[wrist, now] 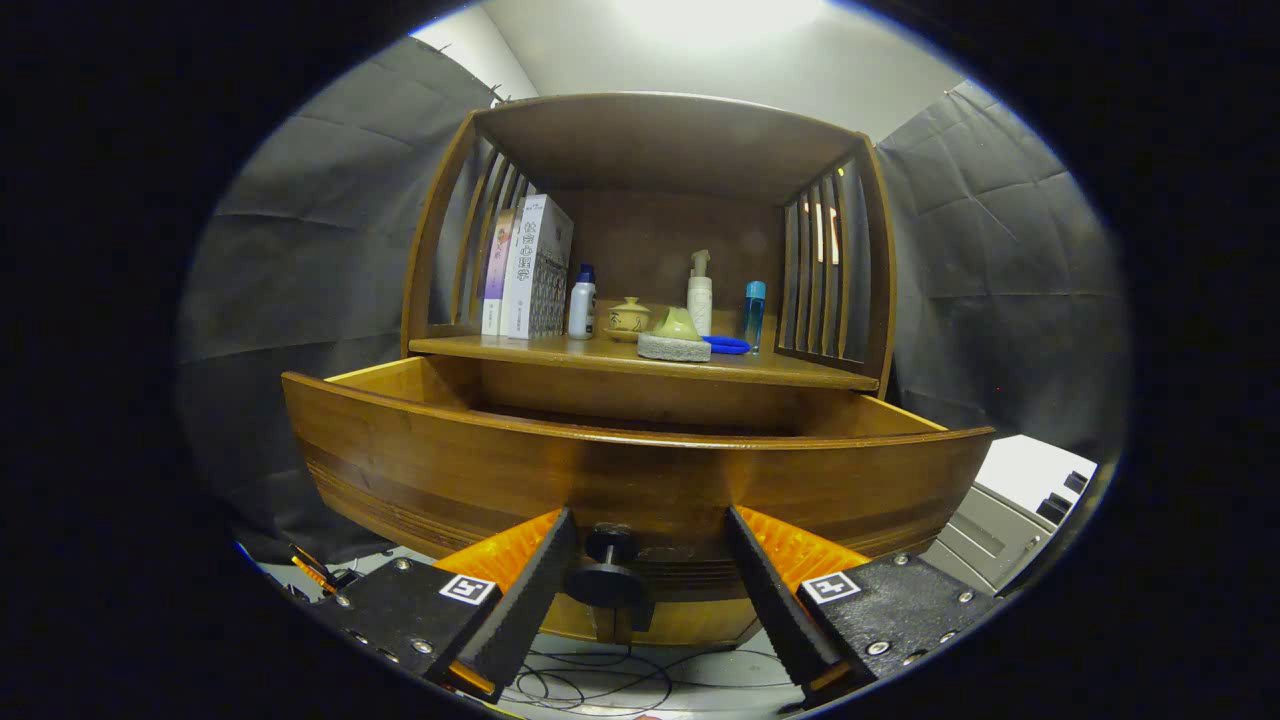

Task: Pull open the drawer, take out the items inside it, and place them on the countertop above the cabinet.

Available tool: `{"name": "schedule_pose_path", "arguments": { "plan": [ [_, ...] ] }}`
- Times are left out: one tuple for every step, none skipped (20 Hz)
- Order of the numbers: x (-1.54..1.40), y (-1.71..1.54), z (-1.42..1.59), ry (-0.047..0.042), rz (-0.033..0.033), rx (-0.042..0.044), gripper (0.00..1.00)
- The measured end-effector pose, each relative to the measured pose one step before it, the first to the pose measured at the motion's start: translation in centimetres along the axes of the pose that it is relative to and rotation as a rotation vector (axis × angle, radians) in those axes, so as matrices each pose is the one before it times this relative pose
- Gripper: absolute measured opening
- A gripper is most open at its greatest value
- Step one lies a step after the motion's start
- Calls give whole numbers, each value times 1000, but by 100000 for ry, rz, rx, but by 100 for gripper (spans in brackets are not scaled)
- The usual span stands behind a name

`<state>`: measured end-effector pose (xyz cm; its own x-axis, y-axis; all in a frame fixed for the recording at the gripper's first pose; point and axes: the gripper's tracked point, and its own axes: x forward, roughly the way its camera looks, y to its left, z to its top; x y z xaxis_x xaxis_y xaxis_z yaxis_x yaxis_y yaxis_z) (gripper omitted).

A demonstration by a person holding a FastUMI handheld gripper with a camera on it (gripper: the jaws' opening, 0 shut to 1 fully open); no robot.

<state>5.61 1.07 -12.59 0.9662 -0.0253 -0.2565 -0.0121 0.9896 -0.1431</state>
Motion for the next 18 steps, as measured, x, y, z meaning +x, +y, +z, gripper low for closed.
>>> {"name": "schedule_pose_path", "arguments": {
  "plan": [
    [396, -63, 233, -454, 104, -64, 96],
    [515, 56, 436, -1265, 185, 95, 96],
    [528, -78, 200, 224, 43, 313, 96],
    [246, -180, 706, -163, 120, 360, 95],
    [489, -69, 232, -295, -45, 73, 95],
    [390, -32, 143, -280, -73, 101, 95],
    [291, -65, 132, -326, 4, 40, 95],
    [433, 10, 33, 139, -52, 102, 95],
    [413, -21, 96, 148, 6, 128, 95],
    [397, -16, 0, 10, 46, -113, 95],
    [427, 14, 92, 190, -24, 207, 95],
    [462, 22, 52, -105, -2, 226, 95],
    [357, -28, 59, 52, 18, 120, 95],
    [353, -35, 57, -198, 8, -65, 95],
    [353, 36, 87, -43, 16, 225, 95],
    [444, 39, -14, -99, -64, 175, 95],
    [330, 19, 110, -40, 44, 70, 95],
    [312, 18, 20, -232, 67, -206, 95]
  ]
}}
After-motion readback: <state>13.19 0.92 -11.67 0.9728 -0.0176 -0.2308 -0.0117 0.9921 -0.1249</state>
